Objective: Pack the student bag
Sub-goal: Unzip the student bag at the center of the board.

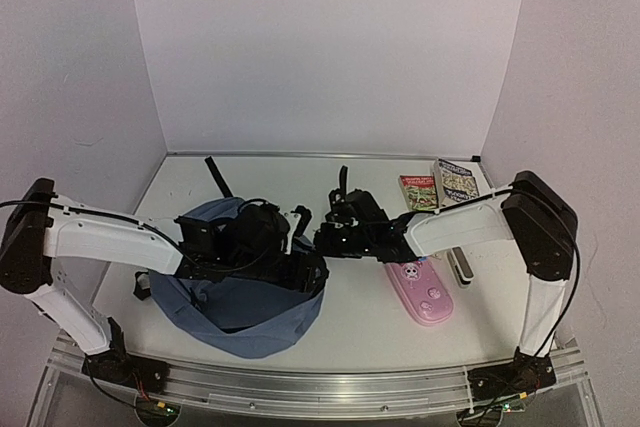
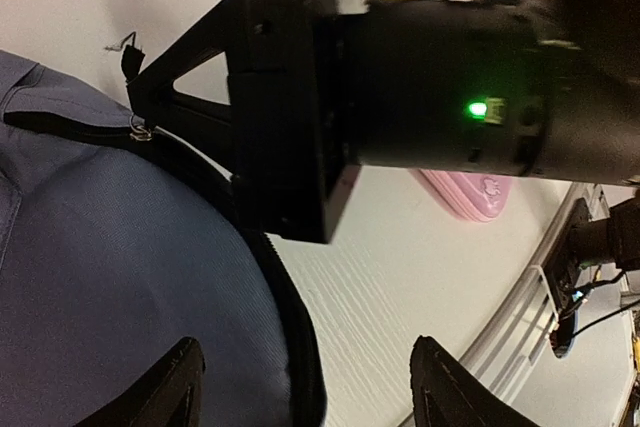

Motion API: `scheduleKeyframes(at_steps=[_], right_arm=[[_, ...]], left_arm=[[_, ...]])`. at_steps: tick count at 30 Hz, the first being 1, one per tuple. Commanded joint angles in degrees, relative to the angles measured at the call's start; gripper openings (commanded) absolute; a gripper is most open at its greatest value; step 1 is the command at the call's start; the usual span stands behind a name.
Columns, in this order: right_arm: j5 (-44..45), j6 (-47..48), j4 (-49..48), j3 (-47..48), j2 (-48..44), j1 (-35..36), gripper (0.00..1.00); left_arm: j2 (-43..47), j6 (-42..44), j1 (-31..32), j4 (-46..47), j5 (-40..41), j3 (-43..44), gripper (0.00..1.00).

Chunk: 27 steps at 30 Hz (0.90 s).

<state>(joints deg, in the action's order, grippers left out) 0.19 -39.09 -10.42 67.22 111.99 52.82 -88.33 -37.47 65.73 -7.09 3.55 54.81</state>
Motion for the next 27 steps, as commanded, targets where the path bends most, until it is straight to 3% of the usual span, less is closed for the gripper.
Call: scheduleKeyframes(at_steps=[1,10,17,21,27], right_arm=[[1.4,-1.7,-1.83,-1.39,-4.63,0.32,0.0],[1.99,-1.99,-1.81,-2.77,-6.23,0.32,0.0],[2.09,-2.26,-1.83,-2.52,-6.03,0.34,0.0],[2.18,-2.01,-1.83,-2.45,-6.0,0.28,0.0],[1.33,-1.84,-1.91,-1.06,-4.32,0.32,0.0]], left_arm=[[-4.43,0.41,0.84,-1.2,4.9,3.44,0.73],[-9.4,0.17,3.1,-4.4,11.18,6.45,0.7],[-11.71,-3.52,5.33,-11.26,20.23,8.95,0.38],[-10.6,-4.8,6.16,-9.49,21.22,7.03,0.2],[-7.81,-4.76,7.2,-5.16,19.6,2.37,0.01]])
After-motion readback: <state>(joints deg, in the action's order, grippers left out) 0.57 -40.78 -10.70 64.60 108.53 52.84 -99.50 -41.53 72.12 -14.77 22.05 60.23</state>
